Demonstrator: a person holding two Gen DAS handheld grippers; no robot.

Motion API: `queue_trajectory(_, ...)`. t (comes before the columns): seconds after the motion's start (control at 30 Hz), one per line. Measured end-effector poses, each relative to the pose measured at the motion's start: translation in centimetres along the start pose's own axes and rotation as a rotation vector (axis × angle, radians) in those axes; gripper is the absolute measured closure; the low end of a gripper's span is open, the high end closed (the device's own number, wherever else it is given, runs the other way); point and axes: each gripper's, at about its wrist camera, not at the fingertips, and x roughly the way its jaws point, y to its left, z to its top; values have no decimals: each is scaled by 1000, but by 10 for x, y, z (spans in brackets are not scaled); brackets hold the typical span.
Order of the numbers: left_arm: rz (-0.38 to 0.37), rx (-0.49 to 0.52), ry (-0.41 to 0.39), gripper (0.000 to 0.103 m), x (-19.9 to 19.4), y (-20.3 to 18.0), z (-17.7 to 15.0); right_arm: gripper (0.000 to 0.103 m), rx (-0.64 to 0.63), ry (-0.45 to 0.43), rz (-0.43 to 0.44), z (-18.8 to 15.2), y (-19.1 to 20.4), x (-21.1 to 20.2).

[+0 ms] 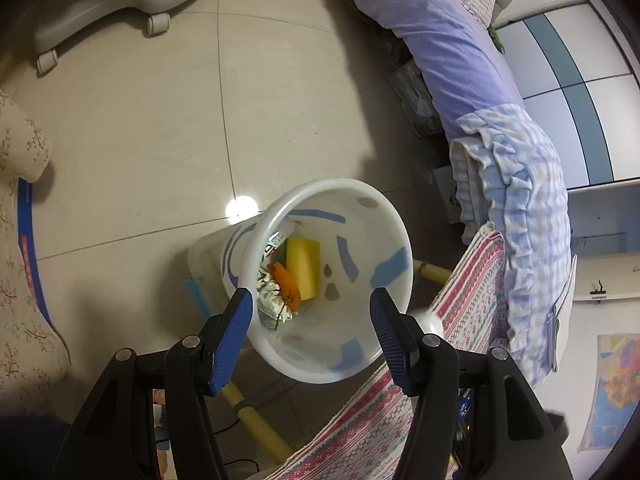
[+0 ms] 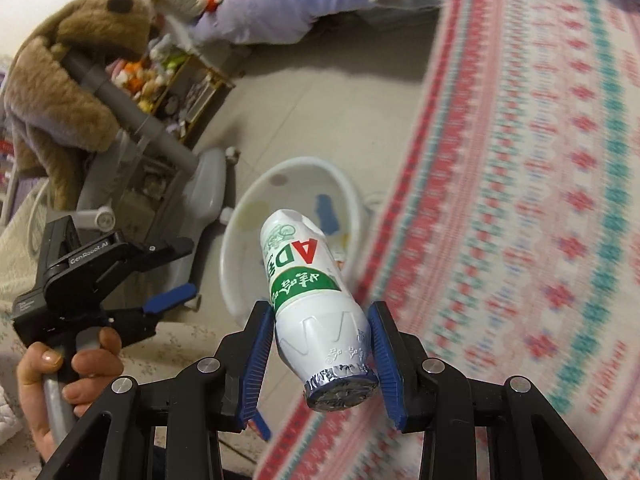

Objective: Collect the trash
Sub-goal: 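Release tissue into wastebasket with left tool while right tool drops the bottle in, then grasp the blue snack box with the left tool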

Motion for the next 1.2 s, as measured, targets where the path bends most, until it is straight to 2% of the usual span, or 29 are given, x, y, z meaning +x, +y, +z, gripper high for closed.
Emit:
queue_trajectory(0.2, 2, -15, -13, 39, -3, 3, 4, 58, -29, 24, 10, 23, 29, 52)
queue_trajectory(0.27, -1, -11, -14, 39, -3, 2, 3, 45, -55, 27, -36, 29, 37, 67)
queue_trajectory(0.3, -2, -6, -15, 39, -4, 2, 3, 33, -67, 31, -68, 29, 40, 70)
queue_trajectory(0.5, -3, 8, -17, 39, -6, -5, -3, 32, -136, 65, -124, 14, 40, 63)
queue_trajectory(0.73, -2, 62, -41, 39, -17, -28, -24, 32, -68, 27, -159, 9, 11, 11)
queue_trajectory(0.9, 20, 148, -70, 39, -23, -54, -51, 32, 7, -33, -187, 2, -18, -51)
queue_trajectory(1.07, 29, 277, -68, 39, -25, -90, -92, 32, 98, -151, -215, -7, -54, -126)
queue_trajectory(1.2, 1, 369, -27, 39, -25, -119, -131, 31, 170, -252, -243, -17, -85, -178)
